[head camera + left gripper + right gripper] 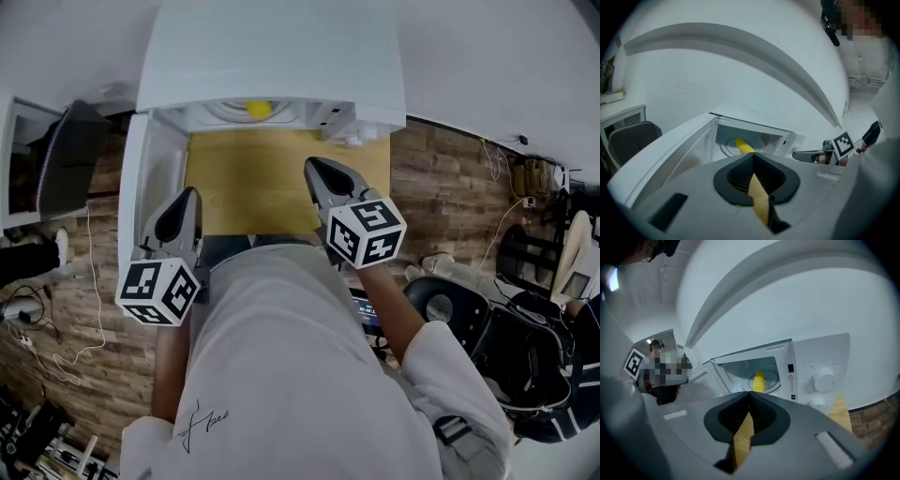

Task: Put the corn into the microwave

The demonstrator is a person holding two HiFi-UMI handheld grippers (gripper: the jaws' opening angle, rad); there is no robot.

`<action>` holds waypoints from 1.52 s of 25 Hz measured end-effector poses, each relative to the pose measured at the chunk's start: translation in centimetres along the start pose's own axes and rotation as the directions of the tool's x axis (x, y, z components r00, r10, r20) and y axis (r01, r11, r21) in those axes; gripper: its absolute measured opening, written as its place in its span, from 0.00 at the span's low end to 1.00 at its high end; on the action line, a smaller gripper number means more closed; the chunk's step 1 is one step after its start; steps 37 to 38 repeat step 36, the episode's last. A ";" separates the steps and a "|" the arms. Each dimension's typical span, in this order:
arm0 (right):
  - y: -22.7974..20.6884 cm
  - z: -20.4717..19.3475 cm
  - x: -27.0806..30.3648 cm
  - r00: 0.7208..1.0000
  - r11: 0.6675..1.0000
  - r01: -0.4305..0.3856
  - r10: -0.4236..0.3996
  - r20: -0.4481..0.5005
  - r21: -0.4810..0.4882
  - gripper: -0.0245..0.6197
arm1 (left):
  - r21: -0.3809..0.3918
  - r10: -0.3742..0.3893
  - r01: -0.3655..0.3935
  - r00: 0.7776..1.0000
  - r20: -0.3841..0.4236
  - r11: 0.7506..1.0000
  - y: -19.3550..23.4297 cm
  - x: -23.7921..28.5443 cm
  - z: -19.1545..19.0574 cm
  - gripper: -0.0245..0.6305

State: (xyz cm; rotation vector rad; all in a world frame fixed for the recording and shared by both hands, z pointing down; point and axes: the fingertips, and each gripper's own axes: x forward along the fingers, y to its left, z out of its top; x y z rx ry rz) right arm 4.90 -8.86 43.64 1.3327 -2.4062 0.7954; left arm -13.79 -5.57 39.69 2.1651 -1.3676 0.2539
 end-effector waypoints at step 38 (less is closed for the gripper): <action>1.5 0.1 -2.4 0.999 0.998 -0.020 0.017 -0.046 -0.059 0.05 | -0.041 0.111 -0.114 0.992 -0.059 0.993 2.4 -0.4 -2.1 0.02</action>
